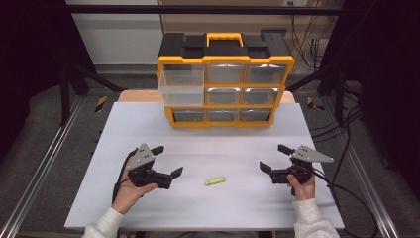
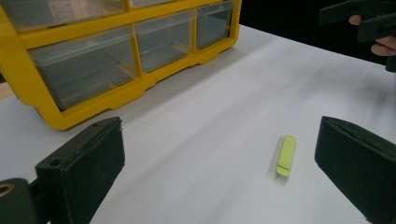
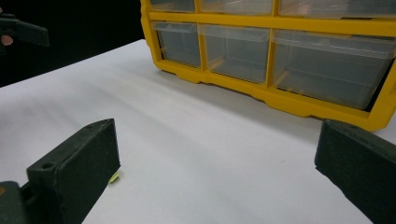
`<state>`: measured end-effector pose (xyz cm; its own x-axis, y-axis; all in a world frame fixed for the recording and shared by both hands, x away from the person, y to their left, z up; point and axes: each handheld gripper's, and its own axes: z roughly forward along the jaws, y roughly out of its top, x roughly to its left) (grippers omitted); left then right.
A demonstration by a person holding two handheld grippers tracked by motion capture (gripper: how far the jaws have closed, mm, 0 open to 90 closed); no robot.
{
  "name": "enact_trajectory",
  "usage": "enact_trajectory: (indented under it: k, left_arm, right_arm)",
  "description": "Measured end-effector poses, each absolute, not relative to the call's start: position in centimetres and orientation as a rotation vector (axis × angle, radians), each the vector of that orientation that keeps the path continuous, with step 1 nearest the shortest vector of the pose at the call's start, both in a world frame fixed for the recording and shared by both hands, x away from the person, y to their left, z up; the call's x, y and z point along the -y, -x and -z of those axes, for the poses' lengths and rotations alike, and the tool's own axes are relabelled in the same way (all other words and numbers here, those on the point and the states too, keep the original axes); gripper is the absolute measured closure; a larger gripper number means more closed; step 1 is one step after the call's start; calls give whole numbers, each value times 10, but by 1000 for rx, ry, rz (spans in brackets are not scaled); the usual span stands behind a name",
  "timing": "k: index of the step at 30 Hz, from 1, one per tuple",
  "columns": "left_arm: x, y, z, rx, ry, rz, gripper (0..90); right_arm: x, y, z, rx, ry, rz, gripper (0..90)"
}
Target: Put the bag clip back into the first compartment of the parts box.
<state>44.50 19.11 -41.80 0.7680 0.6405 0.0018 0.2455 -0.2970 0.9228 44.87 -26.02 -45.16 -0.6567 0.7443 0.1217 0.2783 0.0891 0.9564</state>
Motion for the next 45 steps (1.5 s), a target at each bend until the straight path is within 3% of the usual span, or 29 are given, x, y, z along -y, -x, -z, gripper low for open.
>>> enact_trajectory:
  k: [45]
  left_arm:
    - [-87,-470,439,-600,-2111,-325,12]
  right_arm:
    - [260,-449,452,-1982,-1004,-1587,5]
